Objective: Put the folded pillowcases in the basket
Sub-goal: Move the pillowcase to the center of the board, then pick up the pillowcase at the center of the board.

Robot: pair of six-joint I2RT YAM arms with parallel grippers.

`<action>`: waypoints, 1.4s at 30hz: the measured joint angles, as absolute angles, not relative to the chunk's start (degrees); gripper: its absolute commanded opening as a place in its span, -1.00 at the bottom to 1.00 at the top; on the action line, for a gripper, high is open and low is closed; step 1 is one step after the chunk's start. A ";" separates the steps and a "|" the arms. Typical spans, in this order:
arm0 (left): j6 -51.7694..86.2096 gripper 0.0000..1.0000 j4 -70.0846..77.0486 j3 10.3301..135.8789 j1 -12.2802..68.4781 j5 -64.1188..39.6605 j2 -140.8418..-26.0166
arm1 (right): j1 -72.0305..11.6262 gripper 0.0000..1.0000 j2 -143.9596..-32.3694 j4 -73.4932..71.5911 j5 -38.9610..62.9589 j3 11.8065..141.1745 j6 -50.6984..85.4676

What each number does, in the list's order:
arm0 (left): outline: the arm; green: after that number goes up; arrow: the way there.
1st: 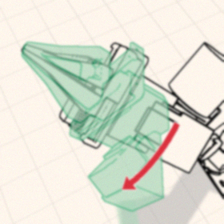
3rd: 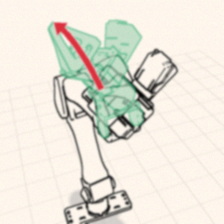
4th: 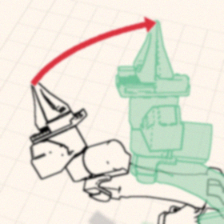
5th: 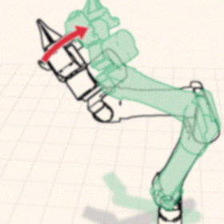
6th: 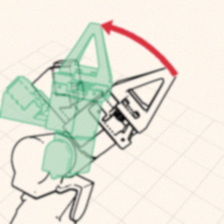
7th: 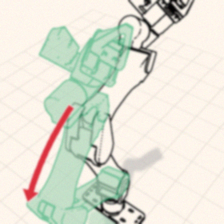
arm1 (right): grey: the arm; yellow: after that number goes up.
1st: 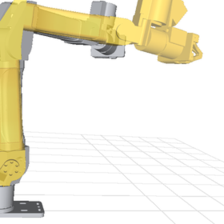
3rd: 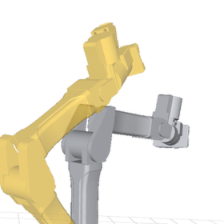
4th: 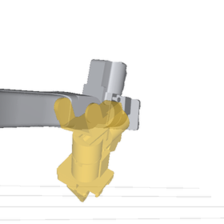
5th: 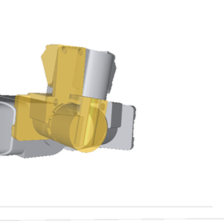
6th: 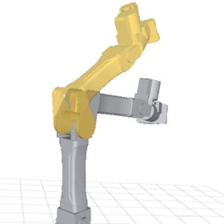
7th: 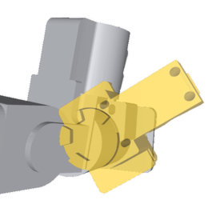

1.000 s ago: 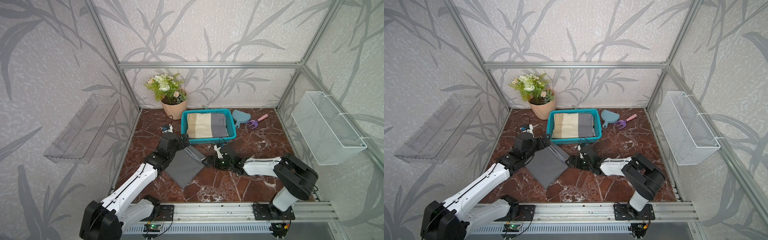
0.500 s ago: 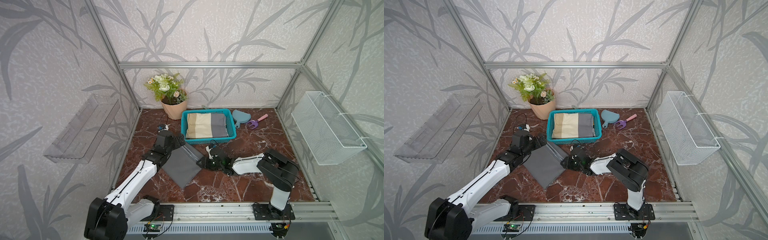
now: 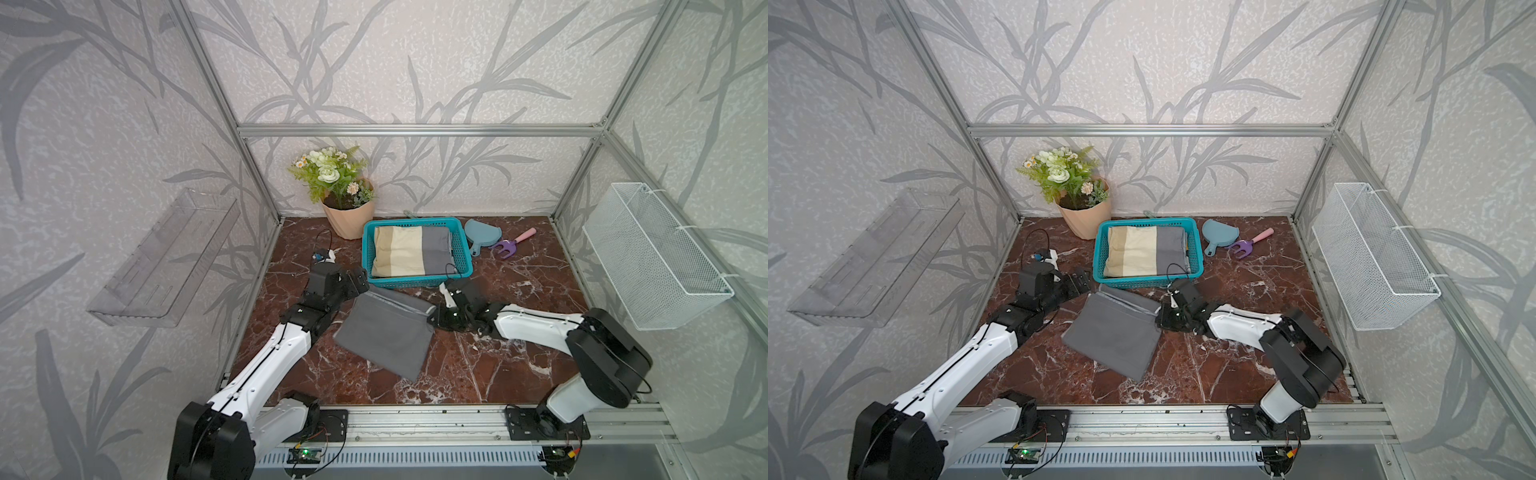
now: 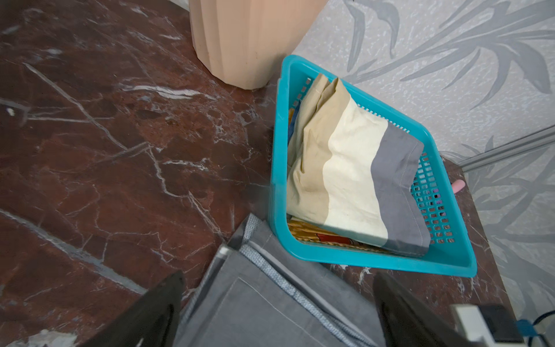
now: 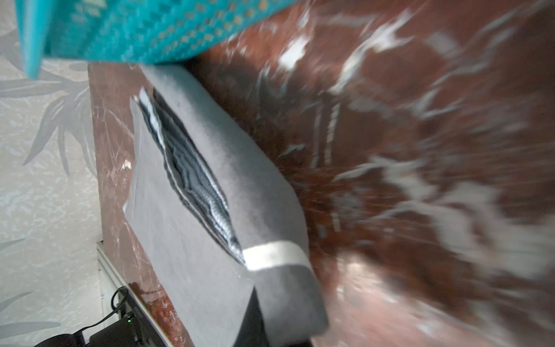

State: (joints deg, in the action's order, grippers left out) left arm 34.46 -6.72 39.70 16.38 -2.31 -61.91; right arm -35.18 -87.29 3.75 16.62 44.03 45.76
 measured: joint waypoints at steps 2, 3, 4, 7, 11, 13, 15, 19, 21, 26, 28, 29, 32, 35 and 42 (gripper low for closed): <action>34.52 1.00 -5.98 38.48 16.38 -4.67 -62.78 | -30.46 0.57 -85.21 7.68 16.51 44.01 42.63; 34.52 1.00 -5.52 37.76 16.38 -6.04 -63.24 | -28.29 0.79 -84.64 8.97 16.27 43.88 41.25; 34.59 1.00 -5.08 36.91 16.38 -7.49 -63.64 | -26.79 0.87 -84.25 9.93 15.97 43.66 40.12; 34.83 1.00 -3.25 33.69 16.56 -11.42 -64.03 | -25.82 0.98 -83.70 12.25 15.49 42.92 37.87; 35.20 1.00 -1.34 28.62 17.28 -15.92 -63.99 | -25.93 0.98 -81.19 12.16 15.90 40.16 37.63; 35.55 1.00 -0.38 26.22 18.17 -18.02 -63.99 | -25.93 0.98 -79.77 11.03 17.02 38.00 38.11; 35.81 1.00 0.69 24.34 19.25 -19.77 -63.99 | -25.91 0.99 -79.37 9.56 18.33 35.92 38.87; 36.69 1.00 3.75 21.93 22.48 -23.59 -64.99 | -26.04 0.95 -78.83 3.53 21.67 31.68 41.34; 37.28 1.00 5.61 21.45 24.21 -24.75 -66.46 | -26.59 0.91 -78.96 0.86 22.81 30.70 42.61; 38.65 1.00 8.51 21.12 27.40 -25.69 -69.65 | -30.55 0.83 -82.19 -5.19 24.01 30.83 45.19; 38.83 0.94 8.93 21.15 27.99 -25.58 -70.19 | -32.64 0.77 -84.14 -7.81 24.10 31.42 46.11; 38.89 0.81 9.06 21.15 28.12 -25.54 -70.35 | -33.36 0.70 -84.95 -8.99 24.08 31.59 46.63; 38.96 0.04 9.28 21.15 28.38 -25.30 -70.87 | -34.72 0.41 -86.56 -11.14 22.85 31.79 48.18; 39.07 -0.79 9.39 21.15 28.51 -24.88 -71.35 | -35.99 -0.26 -87.13 -10.37 20.47 31.97 48.80; 38.87 -1.00 9.21 21.15 28.75 -23.55 -71.33 | -37.80 -1.00 -86.96 -5.21 17.02 32.14 48.53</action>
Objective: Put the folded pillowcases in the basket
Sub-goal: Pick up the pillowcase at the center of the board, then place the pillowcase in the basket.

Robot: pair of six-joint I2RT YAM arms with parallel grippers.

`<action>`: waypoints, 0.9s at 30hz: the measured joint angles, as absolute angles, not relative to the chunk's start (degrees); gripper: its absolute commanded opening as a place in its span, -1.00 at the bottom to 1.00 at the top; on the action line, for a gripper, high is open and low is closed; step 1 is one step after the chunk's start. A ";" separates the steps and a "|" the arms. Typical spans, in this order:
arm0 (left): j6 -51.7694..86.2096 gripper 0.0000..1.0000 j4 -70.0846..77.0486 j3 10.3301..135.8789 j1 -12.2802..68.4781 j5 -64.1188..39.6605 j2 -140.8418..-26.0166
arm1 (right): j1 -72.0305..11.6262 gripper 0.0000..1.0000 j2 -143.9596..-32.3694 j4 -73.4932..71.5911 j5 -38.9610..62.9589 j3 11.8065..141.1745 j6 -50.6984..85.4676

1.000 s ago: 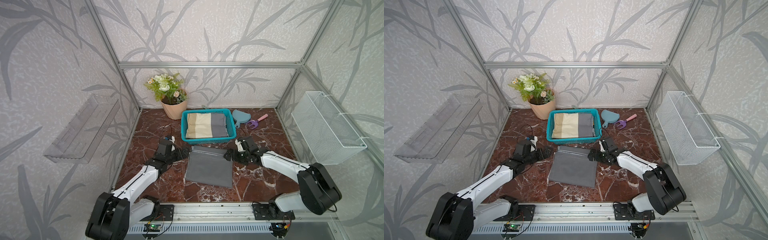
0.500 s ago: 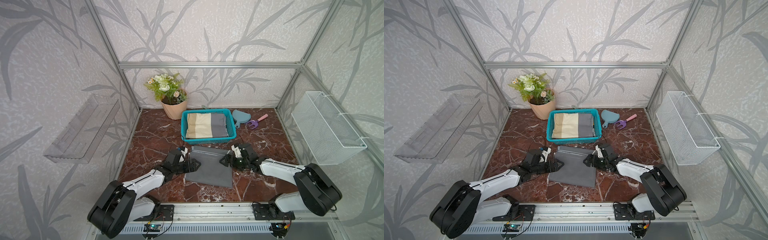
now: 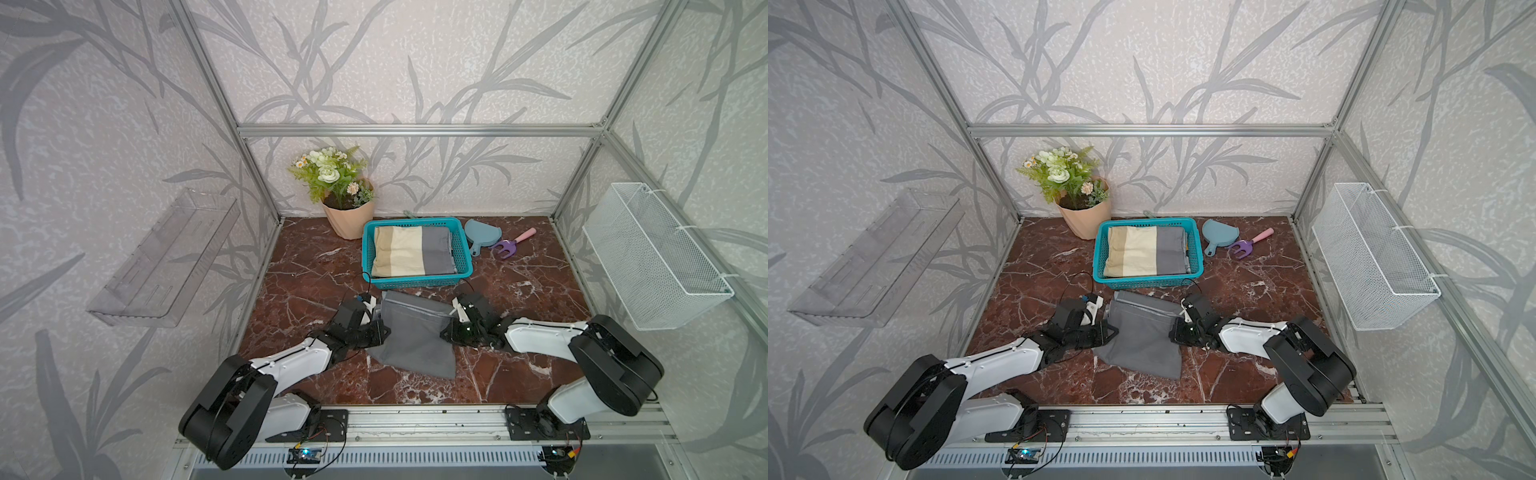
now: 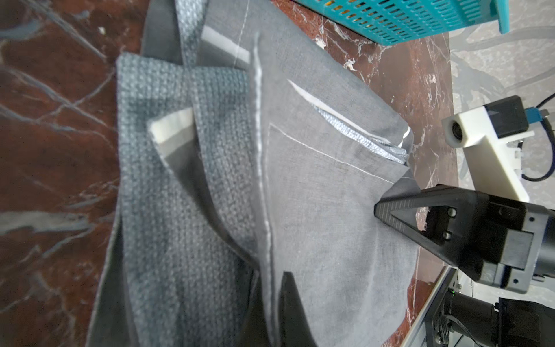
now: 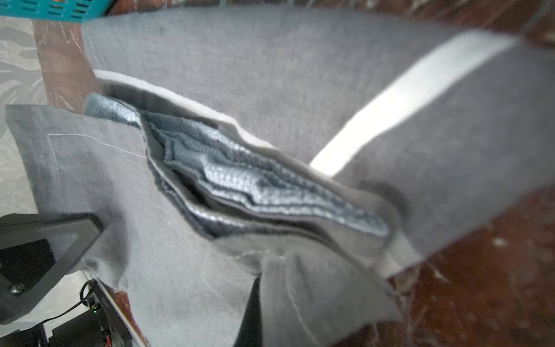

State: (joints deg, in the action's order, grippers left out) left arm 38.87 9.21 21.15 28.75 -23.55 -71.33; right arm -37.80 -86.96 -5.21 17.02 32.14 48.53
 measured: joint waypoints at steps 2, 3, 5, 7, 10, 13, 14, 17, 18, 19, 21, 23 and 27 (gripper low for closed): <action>38.87 -1.00 8.91 21.15 29.02 -23.46 -71.05 | -38.35 -1.00 -86.19 -3.20 16.05 32.60 48.16; 38.87 -1.00 8.54 21.17 29.26 -23.42 -70.67 | -38.81 -1.00 -85.65 -1.76 15.31 33.06 47.90; 38.81 -1.00 7.55 21.39 29.80 -23.38 -69.67 | -39.59 -1.00 -84.18 1.23 13.98 34.09 47.24; 38.74 -1.00 5.82 22.44 30.79 -23.27 -68.23 | -40.27 -1.00 -81.65 4.64 12.80 35.62 46.50; 38.63 -1.00 3.29 25.61 32.36 -23.27 -65.67 | -40.73 -1.00 -76.55 9.43 11.11 38.57 44.99; 38.76 -1.00 2.17 30.00 33.45 -24.51 -62.78 | -40.77 -1.00 -71.22 13.96 9.10 42.59 43.07; 38.85 -1.00 2.11 31.38 33.71 -25.10 -62.06 | -40.77 -1.00 -69.91 15.09 8.54 44.01 42.48; 38.92 -1.00 1.50 37.17 34.13 -26.20 -60.71 | -40.53 -1.00 -67.42 19.79 6.72 49.93 40.36; 38.65 -1.00 1.32 39.31 34.17 -26.24 -60.69 | -40.23 -1.00 -67.44 21.47 6.39 52.58 39.33; 38.41 -1.00 1.28 41.56 34.17 -26.11 -60.82 | -39.92 -1.00 -67.72 22.83 6.22 54.96 38.48; 37.54 -1.00 1.17 45.19 34.17 -25.36 -61.36 | -38.65 -1.00 -68.82 25.02 6.04 59.59 36.38; 36.21 -1.00 1.17 48.97 34.11 -23.83 -63.11 | -36.36 -1.00 -70.81 26.44 6.24 64.16 34.26; 33.28 -1.00 2.11 55.11 32.84 -20.45 -69.65 | -29.28 -1.00 -77.76 26.98 7.99 72.75 30.33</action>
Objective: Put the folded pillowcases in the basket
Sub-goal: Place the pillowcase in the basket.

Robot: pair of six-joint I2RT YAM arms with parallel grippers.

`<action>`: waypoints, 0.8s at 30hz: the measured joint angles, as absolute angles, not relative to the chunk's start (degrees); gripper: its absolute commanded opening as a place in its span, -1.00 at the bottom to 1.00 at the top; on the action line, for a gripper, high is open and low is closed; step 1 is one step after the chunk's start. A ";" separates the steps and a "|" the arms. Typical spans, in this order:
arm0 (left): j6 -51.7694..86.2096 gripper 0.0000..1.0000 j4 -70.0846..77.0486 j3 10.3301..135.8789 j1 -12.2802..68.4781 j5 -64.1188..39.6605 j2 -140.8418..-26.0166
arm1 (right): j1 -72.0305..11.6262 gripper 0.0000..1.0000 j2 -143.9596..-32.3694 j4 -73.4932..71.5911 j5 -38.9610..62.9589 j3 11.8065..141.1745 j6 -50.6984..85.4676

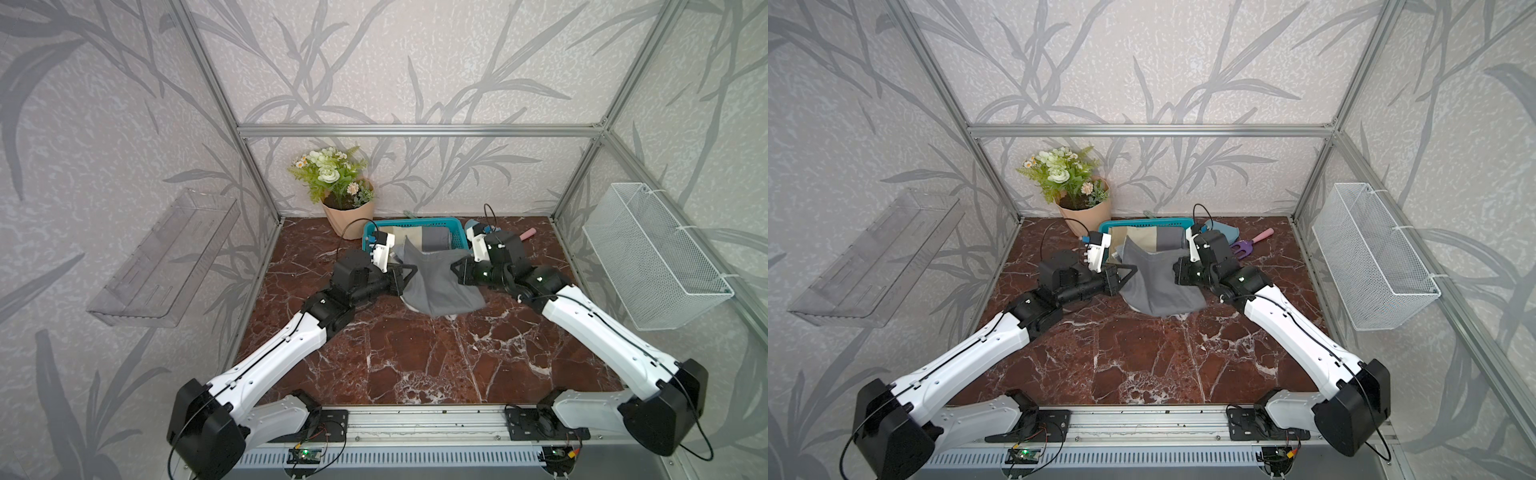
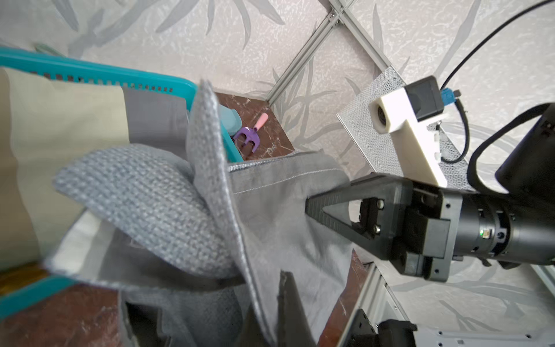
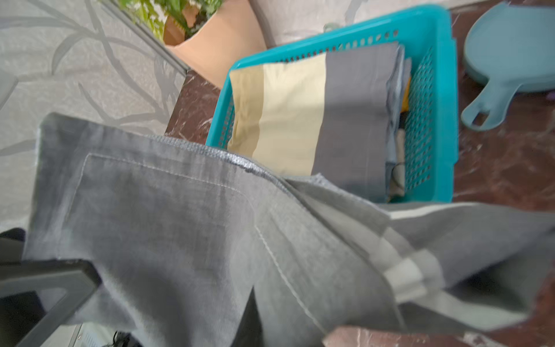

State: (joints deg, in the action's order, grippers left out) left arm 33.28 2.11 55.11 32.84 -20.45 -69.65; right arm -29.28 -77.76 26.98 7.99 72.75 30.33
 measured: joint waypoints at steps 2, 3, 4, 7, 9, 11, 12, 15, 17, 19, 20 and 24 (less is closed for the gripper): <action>32.42 -1.00 3.22 56.86 31.16 -19.64 -73.58 | -26.35 -1.00 -81.82 27.31 8.93 76.55 28.97; 32.32 -1.00 3.88 57.45 30.06 -19.68 -75.53 | -25.21 -1.00 -84.05 27.66 9.21 78.78 28.34; 32.29 -1.00 4.62 57.93 28.99 -19.88 -77.32 | -24.08 -1.00 -86.35 28.03 9.52 81.25 27.64; 32.53 -1.00 5.80 59.96 26.46 -21.17 -81.78 | -22.79 -1.00 -91.05 29.89 10.20 87.88 25.78; 32.64 -1.00 6.02 62.72 25.54 -22.00 -83.85 | -22.57 -1.00 -92.77 31.48 10.79 92.12 24.71; 32.73 -1.00 6.11 66.08 25.39 -22.85 -85.03 | -22.37 -1.00 -93.86 32.67 11.31 96.18 23.83; 32.73 -1.00 6.37 68.29 25.39 -23.38 -85.43 | -22.33 -1.00 -94.30 33.10 11.60 98.26 23.44; 32.82 -1.00 7.57 74.17 25.10 -24.86 -86.35 | -21.74 -1.00 -95.15 33.78 12.14 103.48 22.31; 32.97 -1.00 9.06 77.03 24.71 -25.74 -87.02 | -21.21 -1.00 -95.61 33.82 12.32 106.08 21.65; 32.99 -1.00 10.72 78.67 24.21 -26.50 -87.90 | -20.71 -1.00 -96.42 33.61 12.56 108.05 20.93; 32.97 -1.00 11.77 78.83 23.83 -26.68 -88.38 | -20.51 -1.00 -96.90 33.06 12.73 108.53 20.64; 31.77 -1.00 16.16 76.51 22.17 -26.20 -90.94 | -19.79 -1.00 -100.12 28.29 13.28 107.66 19.14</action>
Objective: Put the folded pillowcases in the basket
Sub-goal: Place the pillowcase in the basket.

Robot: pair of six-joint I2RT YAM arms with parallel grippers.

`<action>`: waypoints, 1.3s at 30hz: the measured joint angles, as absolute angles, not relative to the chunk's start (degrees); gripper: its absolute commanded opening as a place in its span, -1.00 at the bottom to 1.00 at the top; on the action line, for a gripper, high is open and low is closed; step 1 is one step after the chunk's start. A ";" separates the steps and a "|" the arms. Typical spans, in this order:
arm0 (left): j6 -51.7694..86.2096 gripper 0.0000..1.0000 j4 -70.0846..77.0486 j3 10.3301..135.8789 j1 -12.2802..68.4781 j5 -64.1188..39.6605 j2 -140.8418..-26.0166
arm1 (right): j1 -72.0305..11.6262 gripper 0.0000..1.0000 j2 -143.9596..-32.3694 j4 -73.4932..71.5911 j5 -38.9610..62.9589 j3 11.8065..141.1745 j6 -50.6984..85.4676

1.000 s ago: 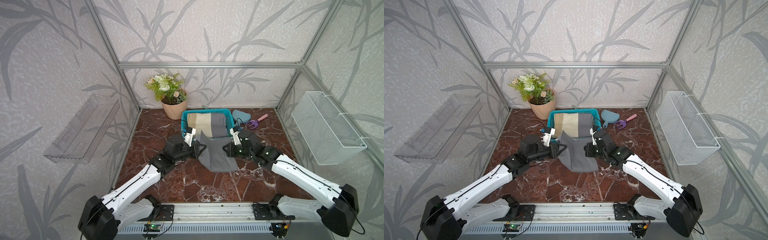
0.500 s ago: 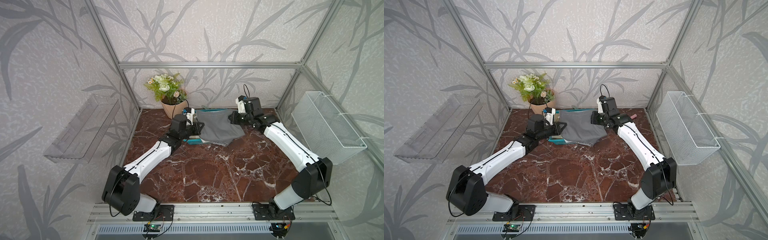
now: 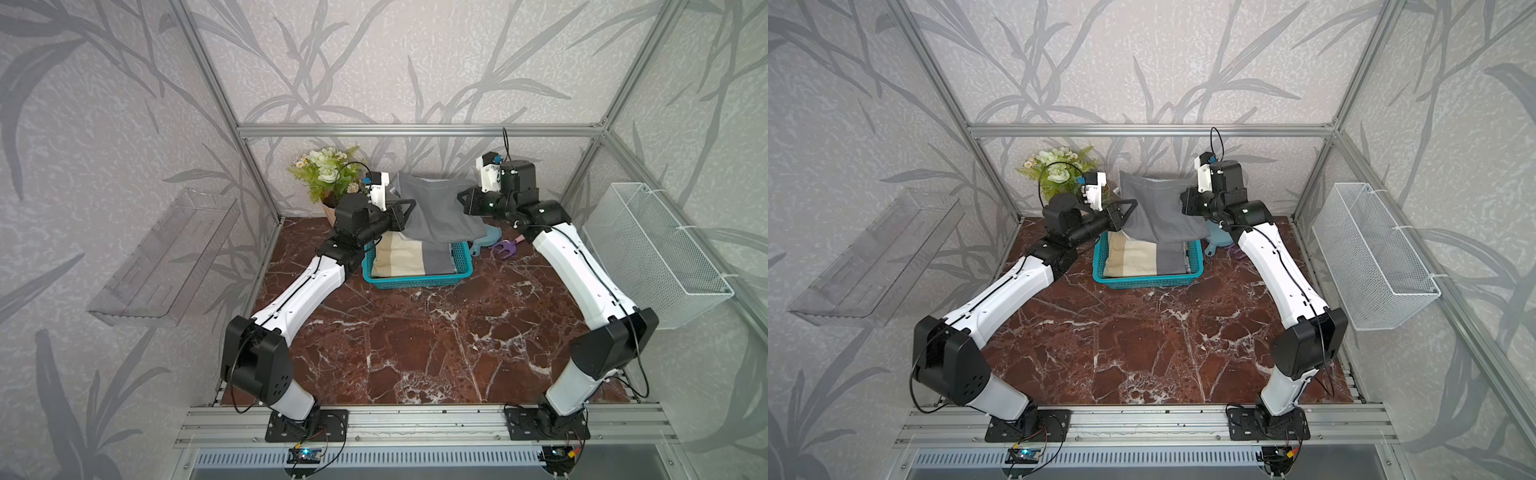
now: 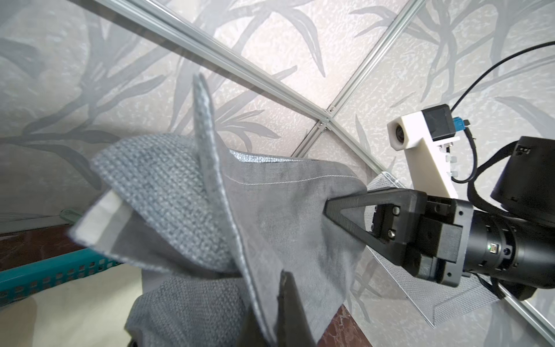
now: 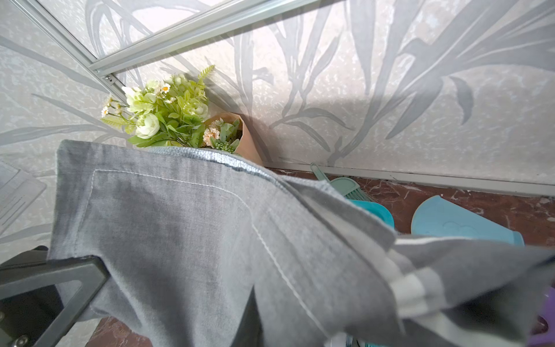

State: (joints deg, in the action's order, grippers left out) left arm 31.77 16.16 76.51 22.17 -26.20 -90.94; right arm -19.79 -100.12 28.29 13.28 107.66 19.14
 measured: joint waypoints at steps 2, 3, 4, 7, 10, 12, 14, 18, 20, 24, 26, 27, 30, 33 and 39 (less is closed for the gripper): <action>30.63 -1.00 19.66 72.34 21.21 -25.30 -92.09 | -19.73 -1.00 -101.30 24.60 13.69 104.40 18.52; 30.20 -1.00 21.56 69.84 20.69 -24.88 -92.88 | -19.64 -1.00 -101.86 22.17 14.02 101.67 18.33; 29.91 -1.00 23.57 67.05 20.01 -24.53 -94.13 | -19.64 -1.00 -102.37 19.86 14.26 98.74 18.31; 30.70 -1.00 29.52 59.75 17.63 -24.97 -99.66 | -19.64 -1.00 -103.59 12.91 15.22 88.07 18.72; 33.87 -1.00 36.51 52.71 14.74 -27.09 -105.75 | -19.64 -0.95 -104.60 7.55 16.58 77.06 20.40; 35.16 -0.99 39.42 50.30 14.11 -28.53 -107.48 | -19.86 -0.88 -105.34 5.48 17.56 72.42 21.63; 35.99 -0.96 40.38 49.76 13.65 -29.54 -108.16 | -20.18 -0.73 -106.08 3.70 18.55 70.61 22.39; 36.18 -0.87 40.71 51.22 13.26 -30.48 -109.69 | -19.86 -0.65 -107.46 3.27 17.98 73.19 22.35; 36.53 -0.80 40.53 52.16 13.04 -31.05 -110.50 | -19.64 -0.60 -109.25 3.84 17.52 75.94 22.11; 36.91 -0.78 39.24 53.12 12.80 -31.20 -110.63 | -19.44 -0.50 -112.16 5.82 16.45 81.10 21.37; 36.67 -0.79 37.60 53.60 12.80 -30.98 -110.26 | -19.44 -0.50 -112.46 6.66 16.05 82.48 21.32; 36.40 -0.82 36.38 53.89 12.80 -30.65 -109.80 | -19.44 -0.50 -112.46 6.96 15.99 83.09 21.28; 35.29 -0.93 31.62 55.44 12.58 -29.43 -107.09 | -19.44 -0.50 -112.46 7.77 15.88 84.75 21.19; 34.06 -1.00 27.24 58.37 12.43 -28.38 -103.26 | -19.46 -0.51 -112.46 7.88 15.59 85.12 21.15; 31.35 -1.00 20.75 65.54 12.58 -27.09 -98.87 | -19.88 -0.51 -112.46 8.86 15.68 85.65 21.17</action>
State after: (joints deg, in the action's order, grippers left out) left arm 31.35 20.75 65.54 12.58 -27.09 -98.87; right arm -19.88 -112.46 8.86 15.68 85.65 21.17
